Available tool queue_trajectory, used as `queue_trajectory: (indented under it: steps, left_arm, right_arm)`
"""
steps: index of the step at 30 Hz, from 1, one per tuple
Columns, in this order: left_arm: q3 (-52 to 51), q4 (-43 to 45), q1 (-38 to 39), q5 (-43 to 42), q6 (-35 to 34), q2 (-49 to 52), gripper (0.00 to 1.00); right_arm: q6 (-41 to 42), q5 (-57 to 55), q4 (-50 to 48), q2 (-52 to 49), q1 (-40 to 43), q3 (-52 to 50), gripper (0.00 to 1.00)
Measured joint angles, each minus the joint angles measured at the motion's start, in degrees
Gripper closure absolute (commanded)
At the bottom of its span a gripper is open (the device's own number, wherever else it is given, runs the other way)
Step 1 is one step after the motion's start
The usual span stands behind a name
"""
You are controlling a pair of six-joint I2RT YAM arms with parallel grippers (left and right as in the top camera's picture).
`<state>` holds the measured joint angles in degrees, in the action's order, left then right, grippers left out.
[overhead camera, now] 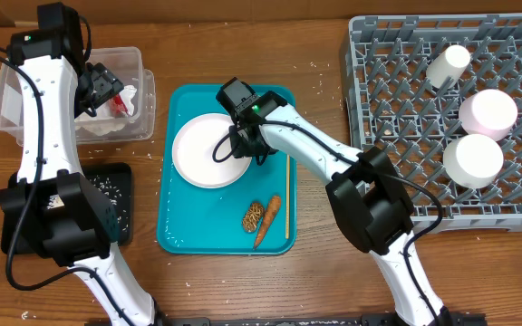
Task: Sort waste into correct bins and load items into the dishwasher
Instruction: 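Reach right gripper to the white plate and grasp its rim, then carry plate right and stand it upright in the rack's back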
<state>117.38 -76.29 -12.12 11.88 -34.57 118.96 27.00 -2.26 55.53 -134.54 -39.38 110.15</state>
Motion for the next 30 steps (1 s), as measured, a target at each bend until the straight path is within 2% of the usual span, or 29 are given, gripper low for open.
queue_trajectory:
  steps: [2,5,10,17,25,30]
  left_arm:
    - [0.0,0.0,0.0,0.0,0.0,0.0,0.0]
    - [0.0,0.0,0.0,0.0,0.0,0.0,0.0]
    - [0.0,0.0,0.0,0.0,0.0,0.0,0.0]
    - [0.0,0.0,0.0,0.0,0.0,0.0,0.0]
    - [0.0,0.0,0.0,0.0,0.0,0.0,0.0]
    - [0.0,0.0,0.0,0.0,0.0,0.0,0.0]
  right_arm:
    - [0.6,0.0,0.3,0.0,0.0,0.0,0.89]
    - [2.1,0.2,1.3,0.0,0.0,0.1,0.96]
    - [3.2,0.6,5.9,0.0,0.3,3.4,0.96]
    - [3.2,-0.7,18.9,0.0,4.2,17.4,0.96]
    - [2.8,-11.5,35.0,2.0,15.5,35.1,0.96]
    - [2.7,-21.1,38.1,7.3,23.3,38.7,0.96]
